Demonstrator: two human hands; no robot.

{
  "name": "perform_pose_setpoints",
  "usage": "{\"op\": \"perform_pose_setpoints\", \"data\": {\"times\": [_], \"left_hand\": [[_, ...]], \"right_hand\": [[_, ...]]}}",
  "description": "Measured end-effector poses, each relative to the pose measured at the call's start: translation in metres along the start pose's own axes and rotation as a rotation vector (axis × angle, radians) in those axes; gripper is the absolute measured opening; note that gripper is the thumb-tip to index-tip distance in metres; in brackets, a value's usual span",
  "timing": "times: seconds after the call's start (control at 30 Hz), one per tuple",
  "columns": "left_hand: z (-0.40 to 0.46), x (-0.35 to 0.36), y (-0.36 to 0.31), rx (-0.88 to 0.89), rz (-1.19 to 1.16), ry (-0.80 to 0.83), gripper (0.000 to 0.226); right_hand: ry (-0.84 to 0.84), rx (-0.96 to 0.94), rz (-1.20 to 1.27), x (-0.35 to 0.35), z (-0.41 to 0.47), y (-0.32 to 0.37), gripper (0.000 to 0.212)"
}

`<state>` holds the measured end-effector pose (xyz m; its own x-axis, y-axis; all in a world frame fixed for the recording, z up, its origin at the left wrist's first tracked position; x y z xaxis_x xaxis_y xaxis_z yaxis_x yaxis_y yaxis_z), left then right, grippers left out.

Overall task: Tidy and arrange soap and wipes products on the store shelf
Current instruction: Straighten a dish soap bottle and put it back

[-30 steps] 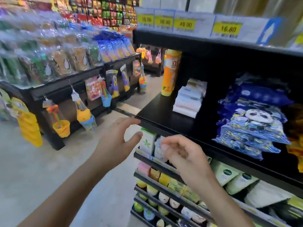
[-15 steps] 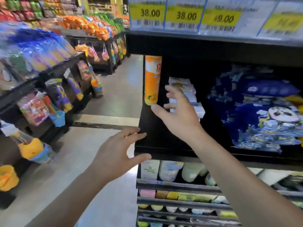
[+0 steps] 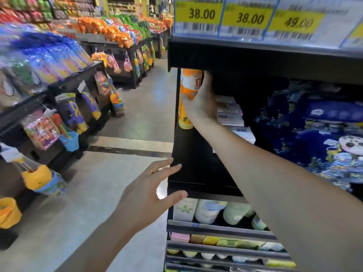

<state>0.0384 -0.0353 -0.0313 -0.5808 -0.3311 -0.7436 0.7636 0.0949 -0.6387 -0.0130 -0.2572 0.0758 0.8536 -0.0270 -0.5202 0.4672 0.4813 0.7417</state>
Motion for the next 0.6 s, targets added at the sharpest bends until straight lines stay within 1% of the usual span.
{"op": "perform_pose_setpoints", "data": {"times": [0.17,0.3,0.37,0.4,0.47,0.53,0.6], "left_hand": [[-0.001,-0.001,-0.003,-0.026,-0.023,0.022,0.07],[-0.001,-0.002,-0.003,-0.027,-0.033,0.059,0.069],[-0.002,-0.007,-0.004,-0.042,-0.129,0.082,0.068],[-0.002,-0.011,-0.005,-0.067,-0.21,0.067,0.066],[-0.001,-0.02,-0.008,-0.118,-0.33,-0.018,0.057],[0.002,-0.028,-0.012,-0.136,-0.394,-0.106,0.055],[0.007,-0.034,-0.021,-0.148,-0.449,-0.122,0.055]], "right_hand": [[-0.007,0.016,-0.007,-0.004,0.0,0.004,0.074],[0.018,-0.04,-0.076,-0.019,-0.01,0.002,0.074],[0.057,-0.044,-0.078,-0.03,-0.019,0.003,0.078],[0.074,-0.034,-0.057,-0.036,-0.026,0.004,0.081],[0.099,-0.007,0.009,-0.05,-0.042,0.006,0.087],[0.128,0.016,0.073,-0.061,-0.06,0.004,0.093],[0.152,0.023,0.159,-0.07,-0.077,0.002,0.097]]}}
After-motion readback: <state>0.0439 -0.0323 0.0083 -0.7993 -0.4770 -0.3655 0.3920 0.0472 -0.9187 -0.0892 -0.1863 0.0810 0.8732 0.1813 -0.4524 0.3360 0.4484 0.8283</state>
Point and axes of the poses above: each hand's wrist, its own z-axis towards the middle knuckle, its own x-axis out of the palm, y = z × x, the point moved 1 cm from there along z, towards the middle knuckle, and after that the axes turned 3 degrees about -z, right-handed, at the moved point
